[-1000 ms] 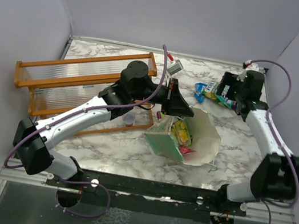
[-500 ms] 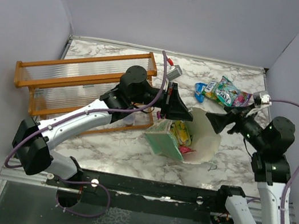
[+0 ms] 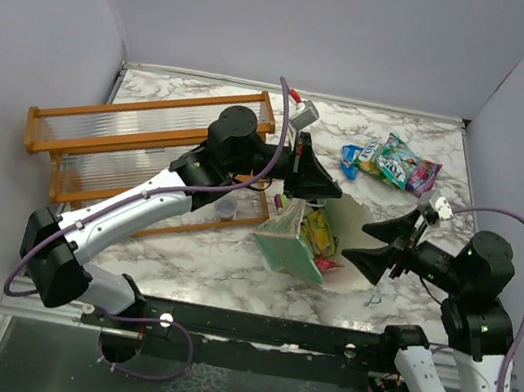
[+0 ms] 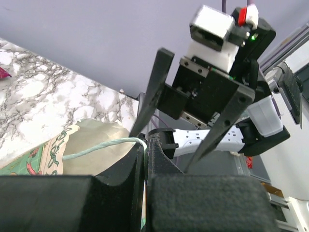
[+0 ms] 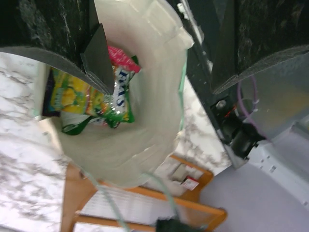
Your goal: Take the snacks out of the paper bag
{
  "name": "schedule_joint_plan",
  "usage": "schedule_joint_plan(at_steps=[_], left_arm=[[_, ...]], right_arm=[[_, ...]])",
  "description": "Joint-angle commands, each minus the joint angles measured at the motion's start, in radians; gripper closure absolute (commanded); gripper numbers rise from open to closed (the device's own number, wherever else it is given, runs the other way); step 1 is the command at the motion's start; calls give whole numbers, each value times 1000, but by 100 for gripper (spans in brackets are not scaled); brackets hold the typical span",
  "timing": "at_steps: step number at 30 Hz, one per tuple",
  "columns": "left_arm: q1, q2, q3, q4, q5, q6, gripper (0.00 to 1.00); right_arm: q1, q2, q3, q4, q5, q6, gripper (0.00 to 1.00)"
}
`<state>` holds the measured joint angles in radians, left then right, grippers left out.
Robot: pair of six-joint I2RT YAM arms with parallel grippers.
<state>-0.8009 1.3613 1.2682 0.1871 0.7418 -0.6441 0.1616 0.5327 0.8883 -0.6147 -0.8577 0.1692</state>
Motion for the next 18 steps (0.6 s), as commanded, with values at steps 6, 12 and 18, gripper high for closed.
schedule_joint_plan(at_steps=[6, 12, 18], left_arm=[[-6, -30, 44, -7, -12, 6, 100], [-4, -39, 39, -11, -14, -8, 100], [-5, -41, 70, -58, -33, 15, 100]], right_arm=[[145, 26, -84, -3, 2, 34, 21], [157, 275, -64, -47, 96, 55, 37], [320, 288, -77, 74, 353, 144, 41]])
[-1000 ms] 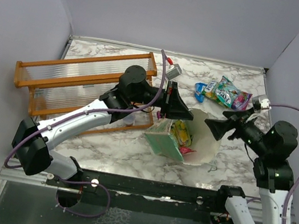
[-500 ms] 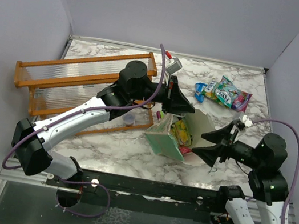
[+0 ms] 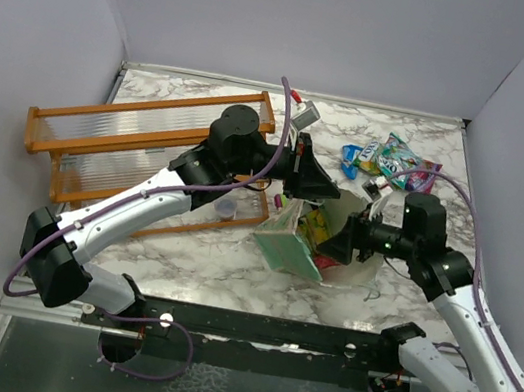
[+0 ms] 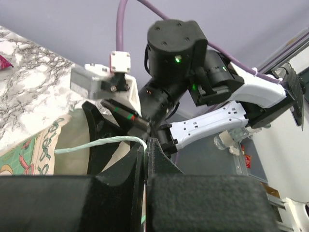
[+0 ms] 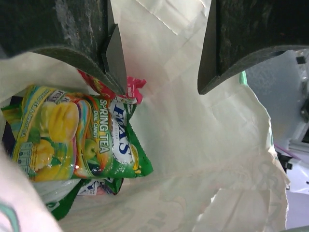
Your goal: Take the snacks out of the paper bag
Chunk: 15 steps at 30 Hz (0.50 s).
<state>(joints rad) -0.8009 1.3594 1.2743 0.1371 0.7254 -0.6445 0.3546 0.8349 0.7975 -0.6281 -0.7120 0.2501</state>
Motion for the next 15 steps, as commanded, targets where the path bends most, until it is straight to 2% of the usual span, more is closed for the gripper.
schedule_joint_plan(at_steps=[1, 5, 7, 15], left_arm=[[-5, -39, 72, -25, -22, 30, 100], [-2, -43, 88, -99, -63, 79, 100], [0, -50, 98, -105, -62, 81, 100], [3, -81, 89, -123, -15, 113, 100]], right_arm=[[214, -3, 7, 103, 280, 79, 41], [462, 80, 17, 96, 597, 138, 40], [518, 92, 10, 123, 636, 176, 40], [604, 94, -75, 279, 702, 218, 39]])
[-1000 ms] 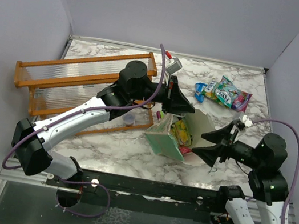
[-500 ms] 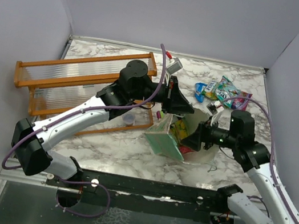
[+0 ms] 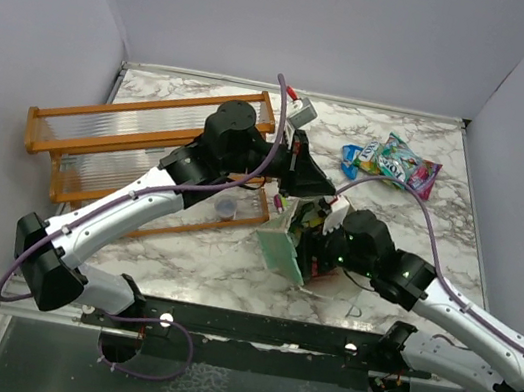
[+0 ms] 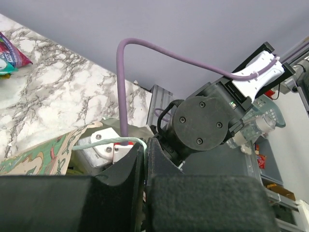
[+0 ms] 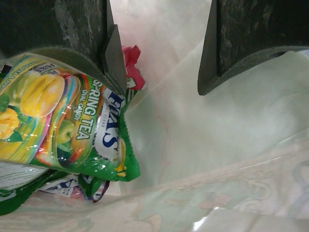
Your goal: Take the snacks out of the paper bag
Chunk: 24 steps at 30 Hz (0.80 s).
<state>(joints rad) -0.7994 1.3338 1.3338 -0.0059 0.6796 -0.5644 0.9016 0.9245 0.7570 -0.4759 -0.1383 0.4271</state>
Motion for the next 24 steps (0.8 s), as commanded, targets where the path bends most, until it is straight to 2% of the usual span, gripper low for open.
schedule_joint_plan(at_steps=[1, 5, 8, 12, 18, 24], left_arm=[[2, -59, 30, 22, 40, 37, 100], [1, -73, 28, 32, 59, 44, 100], [2, -78, -14, 81, 85, 14, 100], [0, -74, -68, 159, 130, -49, 100], [-1, -66, -104, 239, 149, -100, 100], [-1, -68, -95, 262, 145, -109, 100]], right_arm=[[82, 6, -47, 152, 147, 48, 38], [140, 33, -53, 231, 191, 77, 37], [143, 37, -38, 182, 279, 104, 34], [141, -34, -49, 97, 390, 181, 24], [142, -137, -146, 133, 501, 192, 26], [142, -65, -150, 199, 523, 90, 33]])
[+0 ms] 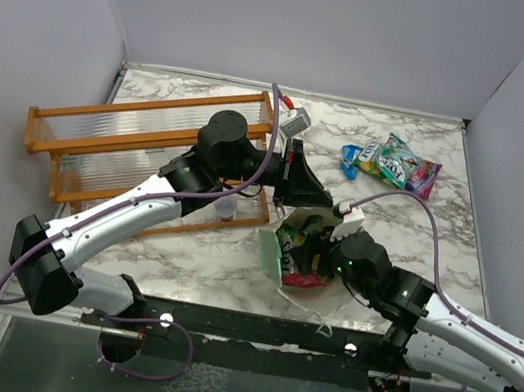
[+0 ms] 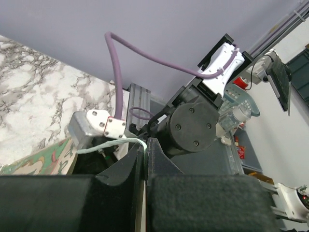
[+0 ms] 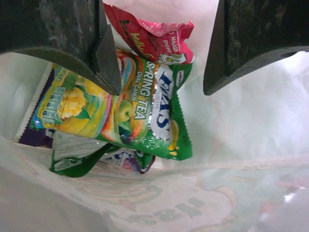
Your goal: Take the snacks out of the paper bag
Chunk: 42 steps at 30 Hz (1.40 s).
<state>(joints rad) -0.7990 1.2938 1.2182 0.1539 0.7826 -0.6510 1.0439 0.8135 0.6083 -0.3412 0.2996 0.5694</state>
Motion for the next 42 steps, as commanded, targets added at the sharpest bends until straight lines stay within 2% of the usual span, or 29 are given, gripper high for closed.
schedule_joint_plan(at_steps=[1, 5, 9, 14, 15, 18, 20, 24, 28, 30, 31, 37, 42], left_arm=[[-2, -29, 23, 99, 38, -21, 100], [-3, -41, 33, 66, 5, 5, 100], [-2, -59, 25, 55, -5, 26, 100], [-3, -71, 24, 36, -13, 35, 100], [-2, -71, 22, 37, -14, 32, 100], [-2, -71, 15, 49, -11, 19, 100], [-3, -71, 5, 70, -7, 6, 100], [-3, -58, -5, 101, 3, -23, 100], [-7, -50, -6, 114, 10, -37, 100], [-8, -51, -8, 112, 8, -35, 100], [-8, -53, -8, 110, 6, -35, 100], [-8, -62, -8, 71, -15, -7, 100], [-9, -69, -9, 38, -46, 18, 100]], right_arm=[[0, 63, -3, 73, 91, -74, 34], [0, 122, 20, 55, 113, -104, 37], [0, 140, -16, 143, 135, -142, 37], [1, 194, -30, 226, 215, -78, 33], [0, 216, -29, 233, 228, -64, 30], [-2, 292, -29, 248, 260, -36, 10], [-1, 334, -34, 263, 284, -17, 5], [-1, 417, -68, 378, 283, -26, 0], [-1, 528, -52, 413, 287, -21, 1], [-1, 569, -38, 418, 296, -24, 6], [-1, 581, -34, 421, 296, -30, 11], [-1, 543, -33, 425, 243, -69, 64], [-2, 441, -41, 400, 138, -117, 85]])
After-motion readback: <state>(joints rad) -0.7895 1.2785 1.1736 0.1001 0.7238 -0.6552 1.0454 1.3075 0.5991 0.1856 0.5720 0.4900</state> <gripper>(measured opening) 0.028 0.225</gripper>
